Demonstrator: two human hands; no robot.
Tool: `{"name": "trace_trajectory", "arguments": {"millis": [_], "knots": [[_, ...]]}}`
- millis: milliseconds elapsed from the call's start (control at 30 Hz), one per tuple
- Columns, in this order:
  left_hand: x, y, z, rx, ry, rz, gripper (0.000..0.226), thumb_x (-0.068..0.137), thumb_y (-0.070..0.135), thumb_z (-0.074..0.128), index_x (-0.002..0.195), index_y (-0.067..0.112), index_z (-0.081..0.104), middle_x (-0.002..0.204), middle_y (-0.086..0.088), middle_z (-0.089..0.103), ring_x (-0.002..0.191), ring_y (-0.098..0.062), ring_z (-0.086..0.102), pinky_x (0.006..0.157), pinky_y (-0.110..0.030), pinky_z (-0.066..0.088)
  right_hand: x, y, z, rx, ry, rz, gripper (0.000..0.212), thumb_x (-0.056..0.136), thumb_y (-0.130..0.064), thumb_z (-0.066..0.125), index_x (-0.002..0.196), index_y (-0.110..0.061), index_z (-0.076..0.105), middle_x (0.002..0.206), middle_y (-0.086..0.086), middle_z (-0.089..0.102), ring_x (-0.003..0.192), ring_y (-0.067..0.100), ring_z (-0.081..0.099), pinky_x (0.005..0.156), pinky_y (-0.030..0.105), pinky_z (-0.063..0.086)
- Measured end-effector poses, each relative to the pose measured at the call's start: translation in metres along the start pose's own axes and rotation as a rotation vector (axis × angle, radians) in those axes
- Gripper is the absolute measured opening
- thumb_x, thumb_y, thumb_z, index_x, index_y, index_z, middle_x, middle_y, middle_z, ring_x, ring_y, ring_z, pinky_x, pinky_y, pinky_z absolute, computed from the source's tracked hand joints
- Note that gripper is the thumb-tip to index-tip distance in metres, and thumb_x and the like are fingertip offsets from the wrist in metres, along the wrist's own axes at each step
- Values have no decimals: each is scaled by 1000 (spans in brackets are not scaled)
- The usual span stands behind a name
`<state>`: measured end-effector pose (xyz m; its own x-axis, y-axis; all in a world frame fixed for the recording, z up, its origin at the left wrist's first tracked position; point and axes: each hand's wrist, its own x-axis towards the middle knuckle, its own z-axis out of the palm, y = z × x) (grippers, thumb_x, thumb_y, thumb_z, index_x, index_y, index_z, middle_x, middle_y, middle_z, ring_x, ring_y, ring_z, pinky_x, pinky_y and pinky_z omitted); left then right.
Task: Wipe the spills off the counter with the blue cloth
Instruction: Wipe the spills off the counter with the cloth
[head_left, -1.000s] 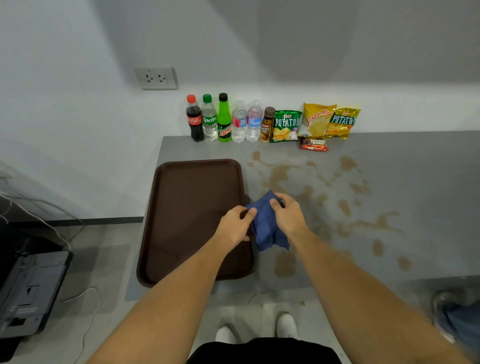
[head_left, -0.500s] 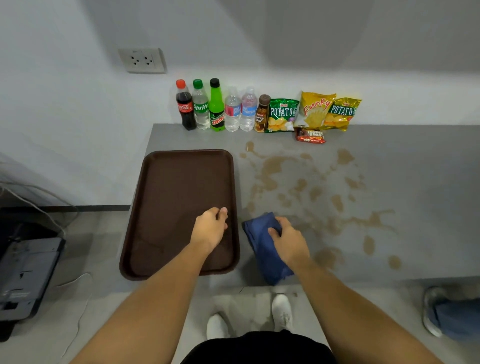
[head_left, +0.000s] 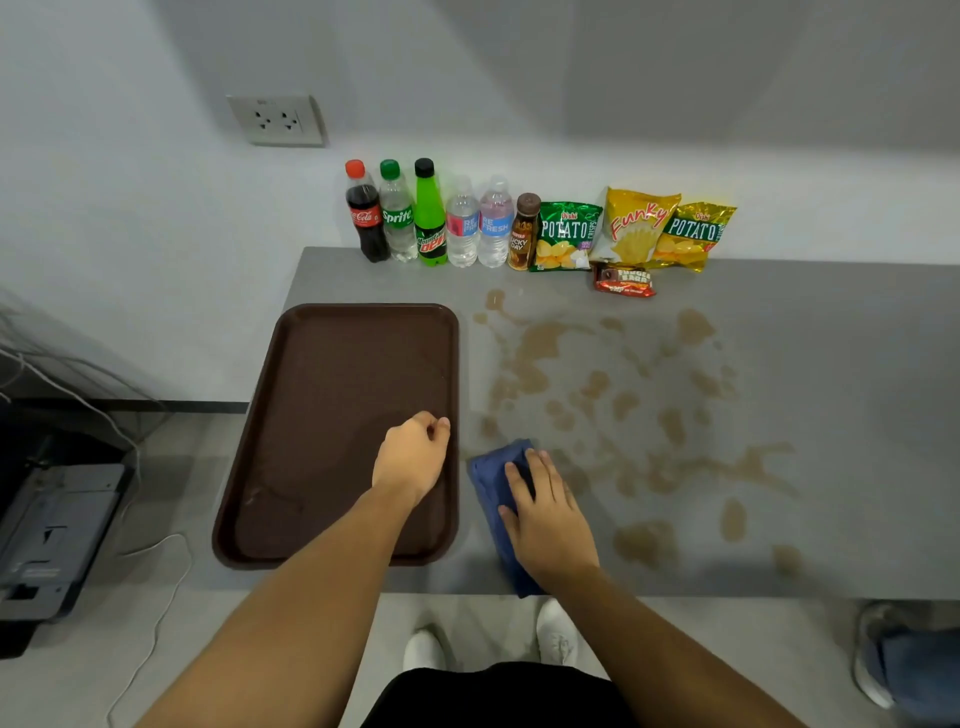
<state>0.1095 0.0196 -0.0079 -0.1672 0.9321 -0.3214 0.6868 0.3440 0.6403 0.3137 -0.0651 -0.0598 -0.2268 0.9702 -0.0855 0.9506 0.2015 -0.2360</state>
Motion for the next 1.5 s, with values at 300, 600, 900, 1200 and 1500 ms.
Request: {"name": "trace_trajectory", "arguments": {"millis": [300, 600, 900, 1200, 1500], "knots": [[12, -3, 0, -24, 44, -15, 35, 106, 47, 44, 105, 21, 68, 84, -2, 74, 81, -23, 70, 79, -40, 58, 19, -14, 22, 51, 11, -113, 60, 110, -39, 28, 164, -18, 15, 172, 8, 8, 159, 25, 10, 127, 41, 22], [16, -7, -3, 2, 63, -1, 34, 107, 46, 45, 102, 21, 67, 83, -2, 75, 78, -21, 69, 72, -35, 54, 84, 6, 9, 96, 5, 31, 58, 108, -47, 27, 163, -37, 13, 173, -1, 1, 160, 20, -1, 130, 39, 7], [18, 12, 3, 8, 15, 19, 37, 106, 48, 44, 103, 20, 68, 86, -4, 75, 83, -27, 70, 80, -44, 59, 61, 53, -3, 45, 20, 231, 60, 109, -46, 26, 164, -33, 6, 173, 1, -4, 160, 20, -5, 129, 37, -1], [9, 32, 20, -16, 3, 102, 36, 106, 46, 46, 84, 22, 63, 74, -2, 72, 64, -18, 65, 59, -34, 47, 0, 5, 23, -1, 58, 296, 64, 106, -43, 17, 165, -19, 8, 172, 14, 0, 159, 32, 3, 128, 46, 10], [-4, 28, 34, -17, -16, 120, 39, 106, 45, 47, 90, 16, 67, 83, -7, 74, 80, -29, 70, 80, -44, 57, 50, 29, 8, 55, 14, 84, 61, 107, -46, 28, 164, -32, 12, 173, 2, 1, 160, 23, 0, 130, 42, 8]]}}
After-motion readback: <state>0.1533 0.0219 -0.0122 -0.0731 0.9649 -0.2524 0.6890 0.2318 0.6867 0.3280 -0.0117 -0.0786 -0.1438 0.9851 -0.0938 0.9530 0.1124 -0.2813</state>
